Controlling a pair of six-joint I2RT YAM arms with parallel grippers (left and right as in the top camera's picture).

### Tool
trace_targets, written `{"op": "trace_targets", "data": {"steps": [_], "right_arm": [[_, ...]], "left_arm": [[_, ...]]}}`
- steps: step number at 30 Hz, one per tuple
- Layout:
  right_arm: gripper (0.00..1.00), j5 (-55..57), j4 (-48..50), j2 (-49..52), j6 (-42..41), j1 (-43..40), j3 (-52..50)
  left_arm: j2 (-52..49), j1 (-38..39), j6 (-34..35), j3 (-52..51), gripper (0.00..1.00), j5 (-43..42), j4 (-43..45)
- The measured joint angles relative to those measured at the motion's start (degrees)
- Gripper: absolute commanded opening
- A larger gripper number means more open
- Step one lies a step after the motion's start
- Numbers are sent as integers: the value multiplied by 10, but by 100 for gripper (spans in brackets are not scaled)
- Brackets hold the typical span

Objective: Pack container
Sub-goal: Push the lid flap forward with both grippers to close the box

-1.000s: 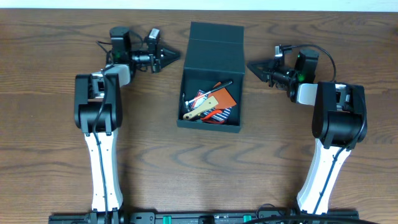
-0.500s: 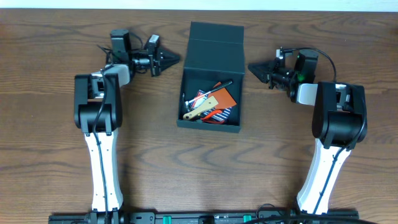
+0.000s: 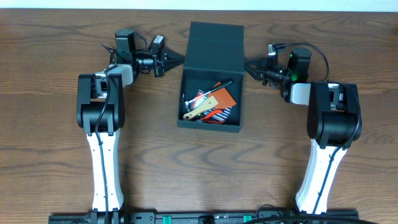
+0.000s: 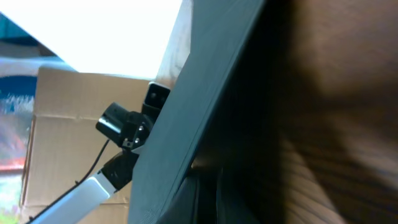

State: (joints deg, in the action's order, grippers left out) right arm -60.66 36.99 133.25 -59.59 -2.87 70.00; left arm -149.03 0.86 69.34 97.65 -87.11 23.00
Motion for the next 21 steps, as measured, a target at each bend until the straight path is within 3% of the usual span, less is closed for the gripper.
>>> {"op": "trace_targets", "data": {"steps": [10,21], "right_arm": [[1,-20,60,4,-8,0,0],[1,-63,141,4,-17,1,0]], "left_arm": [[0,0,18,0,6,-9,25],[0,0,136,1,6,-15,221]]}}
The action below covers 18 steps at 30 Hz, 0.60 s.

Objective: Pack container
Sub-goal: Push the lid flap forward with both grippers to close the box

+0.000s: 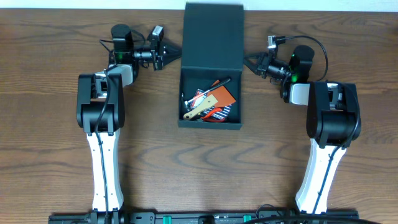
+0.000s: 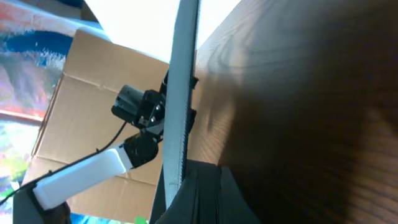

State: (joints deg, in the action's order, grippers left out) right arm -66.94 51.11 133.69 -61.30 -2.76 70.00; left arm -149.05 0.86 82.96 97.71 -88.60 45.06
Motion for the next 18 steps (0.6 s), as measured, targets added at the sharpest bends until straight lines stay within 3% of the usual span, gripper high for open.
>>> {"op": "trace_targets", "data": {"steps": [18], "right_arm": [[1,-64,44,0,-9,0,0]], "left_arm": [[0,4,56,0,6,0,49]]}}
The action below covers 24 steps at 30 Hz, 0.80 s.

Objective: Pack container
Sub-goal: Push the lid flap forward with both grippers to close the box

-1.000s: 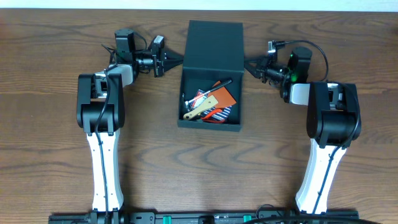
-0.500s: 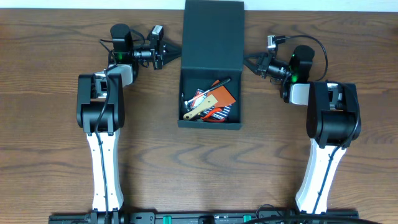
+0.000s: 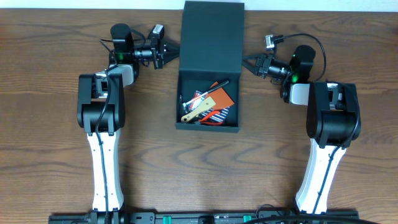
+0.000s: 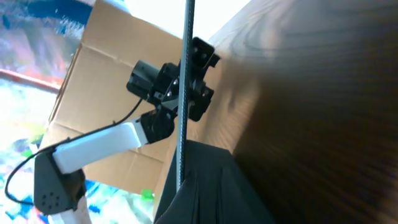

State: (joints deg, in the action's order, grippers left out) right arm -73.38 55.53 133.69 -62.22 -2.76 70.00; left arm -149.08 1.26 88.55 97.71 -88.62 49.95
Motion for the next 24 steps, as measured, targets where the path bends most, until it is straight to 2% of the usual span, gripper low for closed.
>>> {"op": "trace_targets", "data": {"steps": [14,24], "right_arm": [[2,-21,12,0,-5,0,0],[4,-22,13,0,-8,0,0]], "left_arm": [[0,2,122,0,6,0,185],[0,9,165,0,5,0,212]]}}
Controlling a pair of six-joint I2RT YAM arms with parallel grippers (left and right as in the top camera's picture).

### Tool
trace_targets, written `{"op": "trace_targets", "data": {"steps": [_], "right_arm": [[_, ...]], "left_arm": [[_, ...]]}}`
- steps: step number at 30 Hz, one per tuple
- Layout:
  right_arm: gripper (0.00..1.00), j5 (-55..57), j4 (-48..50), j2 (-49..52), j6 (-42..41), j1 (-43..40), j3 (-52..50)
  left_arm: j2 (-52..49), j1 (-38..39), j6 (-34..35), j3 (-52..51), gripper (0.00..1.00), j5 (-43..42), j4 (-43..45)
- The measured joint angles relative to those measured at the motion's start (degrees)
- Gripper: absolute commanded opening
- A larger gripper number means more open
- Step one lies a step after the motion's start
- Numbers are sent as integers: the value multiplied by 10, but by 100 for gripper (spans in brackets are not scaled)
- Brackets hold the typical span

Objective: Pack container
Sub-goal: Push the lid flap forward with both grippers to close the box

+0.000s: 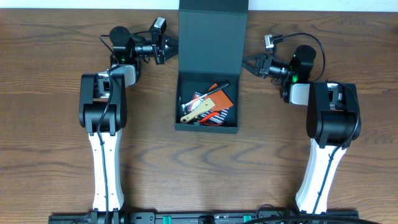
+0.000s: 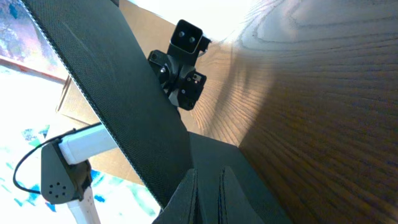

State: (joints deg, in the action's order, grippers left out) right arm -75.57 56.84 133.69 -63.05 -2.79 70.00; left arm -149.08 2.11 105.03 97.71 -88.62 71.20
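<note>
A dark box (image 1: 181,107) stands mid-table with its hinged lid (image 1: 212,34) raised behind it. Inside lie an orange card (image 1: 222,96), a tan flat stick (image 1: 198,110), a black pen and a striped item. My left gripper (image 1: 174,45) meets the lid's left edge with its fingers drawn to a point. My right gripper (image 1: 246,63) is shut on the lid's right edge. In the right wrist view the fingers (image 2: 186,196) sit close together at the bottom. The textured lid (image 2: 118,87) slants down into them, with the left arm's wrist (image 2: 183,62) beyond.
Brown wooden table (image 1: 56,155) all around the box. Both arm bases stand at the front edge, left (image 1: 102,118) and right (image 1: 333,118). A cable (image 1: 298,38) loops over the right wrist. Cardboard and bright clutter show past the table's far edge in the right wrist view.
The lid reaches higher and looks wider in the overhead view. In the right wrist view it has gone from edge-on to showing its broad face. My left gripper has shifted toward the table's far side.
The lid first lay low behind a slightly skewed box, a gripper at each side edge. It then stood taller with the box squared up, then edge-on to the right wrist. Now it stands tallest, both grippers still at its edges.
</note>
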Motion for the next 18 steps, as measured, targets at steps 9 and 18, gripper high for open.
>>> {"op": "trace_targets", "data": {"steps": [9,18], "right_arm": [[4,-4,-2,0,-9,0,0],[4,-12,-2,0,-22,0,0]], "left_arm": [[0,0,43,0,5,0,70],[0,10,109,0,6,0,156]]}}
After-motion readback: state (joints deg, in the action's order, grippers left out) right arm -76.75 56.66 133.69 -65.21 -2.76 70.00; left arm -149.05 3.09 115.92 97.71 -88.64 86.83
